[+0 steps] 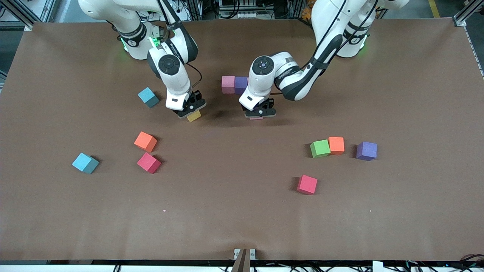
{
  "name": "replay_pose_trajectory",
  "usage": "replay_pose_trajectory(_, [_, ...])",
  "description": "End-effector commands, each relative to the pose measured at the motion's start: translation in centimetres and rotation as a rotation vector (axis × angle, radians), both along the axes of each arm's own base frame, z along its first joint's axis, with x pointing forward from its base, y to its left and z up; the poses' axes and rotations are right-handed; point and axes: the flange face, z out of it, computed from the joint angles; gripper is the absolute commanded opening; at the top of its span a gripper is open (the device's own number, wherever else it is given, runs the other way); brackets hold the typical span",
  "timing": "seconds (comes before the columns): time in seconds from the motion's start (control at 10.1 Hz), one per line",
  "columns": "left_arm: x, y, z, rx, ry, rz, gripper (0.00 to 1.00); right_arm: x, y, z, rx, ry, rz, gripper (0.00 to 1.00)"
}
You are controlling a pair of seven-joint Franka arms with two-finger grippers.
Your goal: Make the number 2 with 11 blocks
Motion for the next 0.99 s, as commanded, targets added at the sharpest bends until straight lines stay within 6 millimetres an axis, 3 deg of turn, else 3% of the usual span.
replay_pose_trajectory(0.0, [-0.5,-0.2,-0.5,-0.001,-0.01,-0.013,0.0,0.9,0.1,1.7,0.027,-0.021,0.084,0.23])
replay_pose_trajectory(0.3, [-0.7,-0.2,-0.8,0.0,-0.005,-0.013,0.0,2.0,0.0,2.5,0.04,-0.039,0.167,0.23])
replay_pose_trajectory(0.39, [-0.4,-0.3,-0.7,-0.003,-0.008,-0.013,0.44,2.3,-0.2,2.6,0.04,-0.042,0.214,0.23])
replay_pose_trajectory(0.49, [-0.2,-0.4,-0.5,-0.008,-0.011,-0.015,0.99,2.7,-0.2,2.6,0.039,-0.045,0.269,0.23])
replay_pose_trajectory(0.79, [2.7,-1.4,2.9,-0.063,-0.066,0.019,1.0,2.9,-0.4,2.0,0.024,-0.028,0.452,0.23])
replay_pose_trajectory(0.89, [3.8,-0.9,4.1,-0.073,-0.087,0.036,1.0,3.2,-0.2,2.0,0.022,-0.033,0.499,0.23])
